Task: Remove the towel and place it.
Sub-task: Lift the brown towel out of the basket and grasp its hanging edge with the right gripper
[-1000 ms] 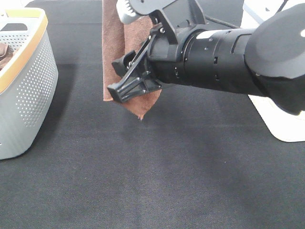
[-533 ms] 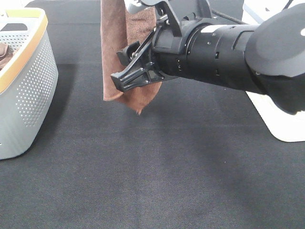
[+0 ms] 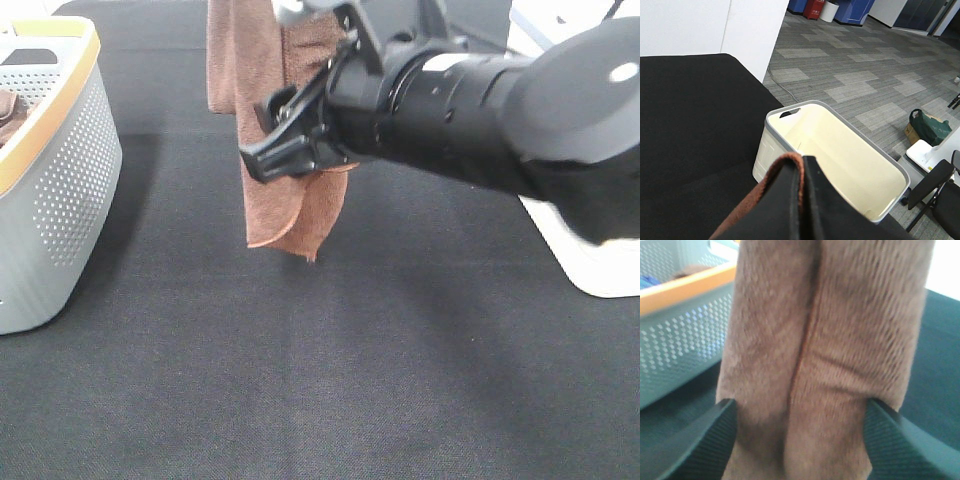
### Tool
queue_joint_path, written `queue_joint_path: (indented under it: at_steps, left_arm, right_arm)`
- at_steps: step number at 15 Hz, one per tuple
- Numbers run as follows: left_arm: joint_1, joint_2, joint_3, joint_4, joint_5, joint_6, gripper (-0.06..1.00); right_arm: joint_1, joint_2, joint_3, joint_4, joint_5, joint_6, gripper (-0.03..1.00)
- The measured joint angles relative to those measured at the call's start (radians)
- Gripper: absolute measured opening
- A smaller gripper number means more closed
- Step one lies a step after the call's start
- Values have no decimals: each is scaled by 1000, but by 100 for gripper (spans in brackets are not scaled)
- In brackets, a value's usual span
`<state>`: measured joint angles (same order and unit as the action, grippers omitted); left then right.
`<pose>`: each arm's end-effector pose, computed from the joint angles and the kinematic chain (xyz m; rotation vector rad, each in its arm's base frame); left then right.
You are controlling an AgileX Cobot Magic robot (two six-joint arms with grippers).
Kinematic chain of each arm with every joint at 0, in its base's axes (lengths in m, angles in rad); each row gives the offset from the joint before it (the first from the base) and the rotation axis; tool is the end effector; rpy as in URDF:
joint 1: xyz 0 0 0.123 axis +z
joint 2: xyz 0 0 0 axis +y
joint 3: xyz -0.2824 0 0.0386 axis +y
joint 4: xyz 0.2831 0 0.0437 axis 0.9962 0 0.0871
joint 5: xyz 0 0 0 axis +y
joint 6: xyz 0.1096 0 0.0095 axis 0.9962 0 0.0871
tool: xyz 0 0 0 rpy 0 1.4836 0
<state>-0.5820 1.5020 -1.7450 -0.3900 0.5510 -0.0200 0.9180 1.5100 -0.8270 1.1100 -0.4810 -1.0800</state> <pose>0.3131 -0.2323 0.4978 0.3566 1.7990 -0.8492 0.2560 0.2599 0.2264 -0.6023 1.8113 0.1937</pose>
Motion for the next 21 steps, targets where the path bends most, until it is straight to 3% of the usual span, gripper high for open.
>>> queue_joint_path:
  at_steps: [4,7,8,10,11,12,13,15,17,18,19,21]
  left_arm:
    - [0,-9,0,-1,4,11,0]
    - [0,-9,0,-1,4,14,0]
    - [0,-9,0,-1,4,20,0]
    - [0,-9,0,6,4,20,0]
    - [0,-9,0,31,4,38,0]
    - [0,-4,0,105,4,42,0]
    - [0,5,0,178,4,42,0]
    - [0,34,0,316,5,42,0]
    - [0,81,0,414,5,42,0]
    - [0,114,0,468,-1,42,0]
    - [0,114,0,468,-1,42,0]
    - [0,185,0,594,-64,42,0]
  right_arm:
    - [0,46,0,78,-51,-79,66]
    - [0,46,0,77,-60,-86,50]
    - [0,46,0,76,-60,-86,41]
    - [0,46,0,74,-60,-89,9]
    - [0,46,0,88,-60,-105,0]
    - [0,46,0,113,-62,-143,0]
    - [0,46,0,172,-84,-255,0]
    - [0,46,0,249,-198,-402,0]
    - [-11,46,-1,240,-295,-487,0]
    - [-33,46,-4,218,-292,-521,0]
    - [-33,46,-4,218,-292,-521,0]
    - [-134,46,-42,184,-261,-545,0]
